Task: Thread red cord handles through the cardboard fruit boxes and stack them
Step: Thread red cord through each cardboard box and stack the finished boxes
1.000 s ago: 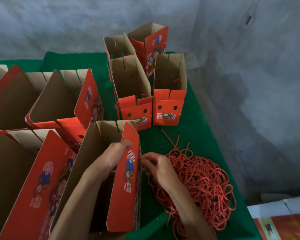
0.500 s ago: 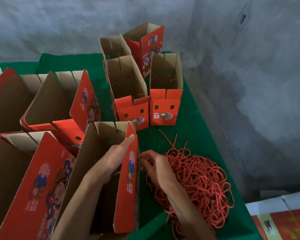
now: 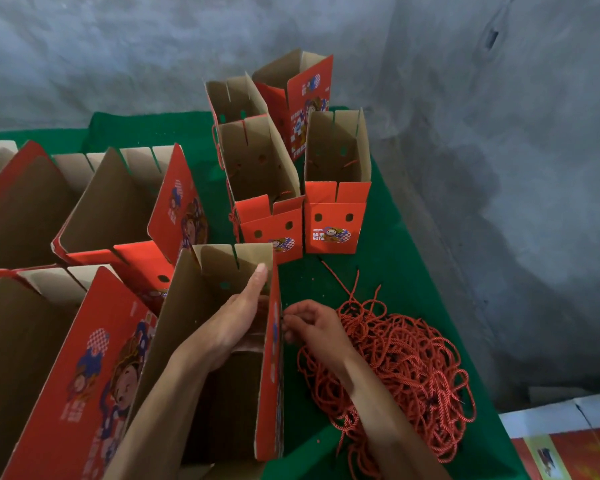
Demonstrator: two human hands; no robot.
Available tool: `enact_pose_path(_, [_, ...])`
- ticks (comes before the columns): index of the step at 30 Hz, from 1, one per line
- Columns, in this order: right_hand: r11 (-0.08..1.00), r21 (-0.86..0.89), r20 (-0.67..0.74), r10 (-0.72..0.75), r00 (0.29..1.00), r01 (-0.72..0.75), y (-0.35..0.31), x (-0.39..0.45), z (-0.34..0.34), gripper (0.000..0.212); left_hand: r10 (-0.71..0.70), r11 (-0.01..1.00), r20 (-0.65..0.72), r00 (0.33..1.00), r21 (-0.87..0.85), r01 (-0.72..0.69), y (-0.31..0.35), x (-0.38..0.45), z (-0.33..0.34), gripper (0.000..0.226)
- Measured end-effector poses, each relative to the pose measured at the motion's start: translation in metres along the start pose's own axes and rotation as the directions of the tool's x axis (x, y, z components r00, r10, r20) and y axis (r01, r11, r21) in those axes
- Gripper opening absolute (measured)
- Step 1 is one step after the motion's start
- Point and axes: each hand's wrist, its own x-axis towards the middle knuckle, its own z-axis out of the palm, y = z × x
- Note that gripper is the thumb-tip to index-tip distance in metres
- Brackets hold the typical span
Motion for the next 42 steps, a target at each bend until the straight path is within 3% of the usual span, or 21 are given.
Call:
enact_pose_path(2, [1.000, 0.028, 0.027, 0.007, 1.000, -0.008, -0.001, 0.001, -0.001, 0.012, 0.011, 1.000, -0.016, 1.000, 0.001, -0.011, -0.002, 0.001, 0.001, 0.066])
enact_pose_path(6, [1.000, -0.011, 0.082, 0.003, 0.997, -0.002, -0.004, 0.007, 0.001, 0.012, 0.130, 0.953, -0.125, 0.984, 0.290, -0.089, -0.014, 0.004, 0.009, 0.018])
enact_pose_path(9, [0.999, 0.027, 0.152, 0.031, 0.988, -0.036, -0.005, 0.014, -0.003, 0.017, 0.277, 0.916, -0.202, 0.939, 0.350, -0.195, -0.019, 0.007, 0.016, 0.012])
enact_pose_path(17, [0.973, 0.152, 0.313, 0.116, 0.943, -0.171, -0.012, 0.035, -0.016, 0.009, 0.451, 0.873, -0.244, 0.858, 0.319, -0.369, -0.035, 0.018, 0.026, 0.018])
enact_pose_path(20, [0.992, 0.018, 0.326, 0.111, 0.939, -0.124, -0.016, 0.038, -0.015, 0.010, 0.476, 0.859, -0.307, 0.824, 0.362, -0.361, -0.039, 0.024, 0.027, 0.014])
enact_pose_path(25, [0.987, -0.122, 0.300, 0.138, 0.944, -0.106, -0.005, 0.035, -0.024, 0.034, 0.383, 0.878, -0.310, 0.870, 0.415, -0.238, -0.041, 0.033, 0.025, 0.010])
enact_pose_path(28, [0.912, -0.404, 0.289, 0.201, 0.936, -0.071, 0.011, 0.029, -0.045, 0.034, 0.285, 0.947, -0.345, 0.894, 0.246, -0.207, -0.041, 0.034, 0.021, 0.008])
enact_pose_path(30, [0.865, -0.499, 0.141, 0.134, 0.981, -0.046, 0.014, 0.026, -0.053, 0.043, 0.214, 0.976, -0.345, 0.914, 0.122, -0.182, -0.038, 0.031, 0.015, 0.008])
enact_pose_path(32, [0.933, -0.340, -0.026, 0.113, 0.993, -0.115, 0.003, 0.024, -0.050, 0.043, 0.181, 0.982, -0.331, 0.926, 0.107, -0.154, -0.031, 0.027, 0.013, 0.010])
enact_pose_path(33, [0.976, -0.107, -0.059, 0.182, 0.982, -0.187, -0.007, 0.025, -0.047, 0.039, 0.196, 0.978, -0.332, 0.923, 0.135, -0.159, -0.026, 0.024, 0.014, 0.014])
enact_pose_path(34, [0.961, 0.143, -0.017, 0.240, 0.971, -0.235, -0.018, 0.024, -0.043, 0.034, 0.225, 0.971, -0.335, 0.915, 0.154, -0.182, -0.019, 0.020, 0.017, 0.022])
enact_pose_path(36, [0.856, 0.485, 0.106, 0.143, 0.984, -0.176, -0.046, 0.018, -0.038, 0.025, 0.263, 0.964, -0.317, 0.911, 0.128, -0.234, -0.004, 0.006, 0.022, 0.041])
enact_pose_path(39, [0.818, 0.573, 0.058, -0.100, 0.993, 0.049, -0.072, 0.011, -0.036, 0.026, 0.260, 0.963, -0.197, 0.945, 0.130, -0.238, 0.013, -0.016, 0.029, 0.060])
enact_pose_path(42, [0.929, 0.357, -0.069, -0.080, 0.994, 0.099, -0.066, 0.015, -0.042, 0.042, 0.225, 0.958, -0.088, 0.970, 0.201, -0.204, 0.019, -0.027, 0.031, 0.062])
